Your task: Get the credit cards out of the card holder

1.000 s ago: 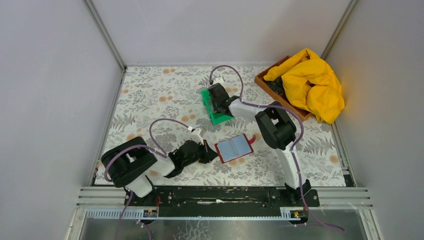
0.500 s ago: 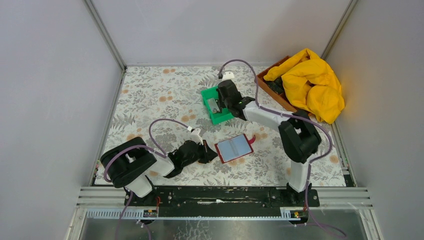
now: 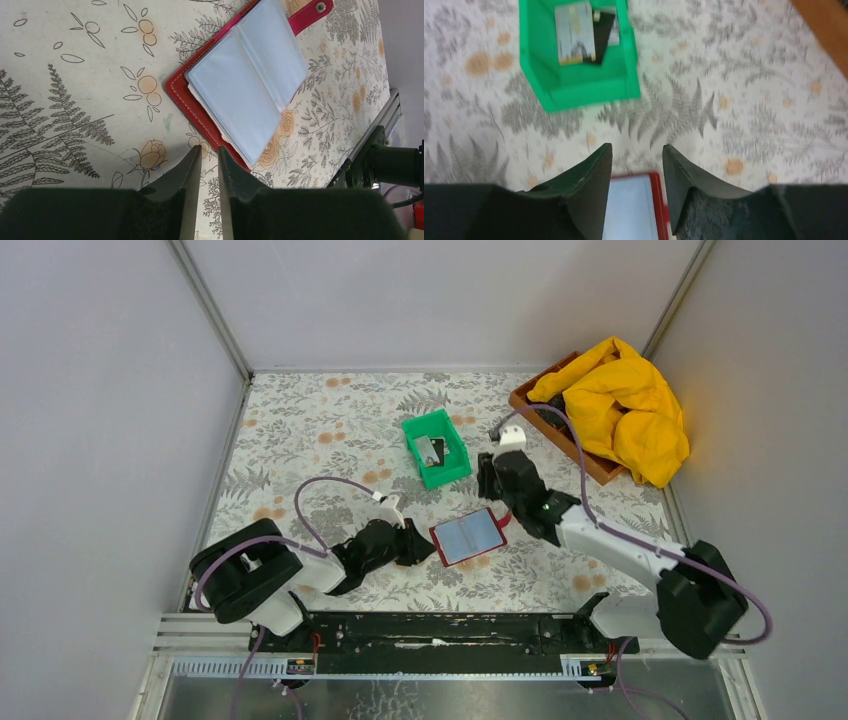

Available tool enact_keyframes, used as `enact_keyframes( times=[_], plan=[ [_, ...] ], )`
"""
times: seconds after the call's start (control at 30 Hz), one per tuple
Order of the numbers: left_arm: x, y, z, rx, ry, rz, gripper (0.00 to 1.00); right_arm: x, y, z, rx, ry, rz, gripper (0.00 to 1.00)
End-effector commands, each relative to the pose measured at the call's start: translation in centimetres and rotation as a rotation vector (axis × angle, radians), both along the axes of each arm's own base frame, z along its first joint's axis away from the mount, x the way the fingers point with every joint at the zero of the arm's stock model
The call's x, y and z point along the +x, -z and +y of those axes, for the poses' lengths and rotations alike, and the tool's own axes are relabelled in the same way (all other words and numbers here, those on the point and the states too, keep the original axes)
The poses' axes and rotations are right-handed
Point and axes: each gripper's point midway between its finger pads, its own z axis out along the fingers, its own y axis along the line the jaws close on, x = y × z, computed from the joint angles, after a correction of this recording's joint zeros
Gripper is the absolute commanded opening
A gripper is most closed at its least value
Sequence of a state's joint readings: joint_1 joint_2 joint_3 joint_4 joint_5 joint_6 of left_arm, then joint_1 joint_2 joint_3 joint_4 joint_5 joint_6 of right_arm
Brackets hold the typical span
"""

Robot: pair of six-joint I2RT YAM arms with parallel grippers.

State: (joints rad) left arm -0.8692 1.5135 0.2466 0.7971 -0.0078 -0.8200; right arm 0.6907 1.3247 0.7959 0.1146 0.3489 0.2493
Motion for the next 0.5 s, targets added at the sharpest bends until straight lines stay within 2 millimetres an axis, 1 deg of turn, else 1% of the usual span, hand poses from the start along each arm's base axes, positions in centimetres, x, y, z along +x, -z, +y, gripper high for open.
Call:
enact_keyframes(
  times=[0.0,0.07,0.17,0.3,0.47],
  plan=[
    [1.0,-0.2,-0.3,0.018,-0.014,-0.020,0.22,-4.3,1.6,-0.2,-0.009,-0.068,0.027,0.49],
    [1.1,0.1,-0.7,0.018,-0.010,-0.010,0.16,-5.9,2.7,0.2,-0.032,-0.097,0.046,0.49],
    [1.1,0.8,-1.4,0.005,0.000,0.017,0.11,-7.3,3.7,0.4,-0.034,-0.116,0.067,0.49],
    [1.2,1.7,-2.0,-0.016,-0.002,0.053,0.08,-8.2,4.2,0.9,-0.018,-0.140,0.078,0.49],
    [1.7,2.3,-2.5,0.011,-0.007,0.071,0.07,-8.9,4.9,1.4,-0.029,-0.164,0.091,0.50]
  ],
)
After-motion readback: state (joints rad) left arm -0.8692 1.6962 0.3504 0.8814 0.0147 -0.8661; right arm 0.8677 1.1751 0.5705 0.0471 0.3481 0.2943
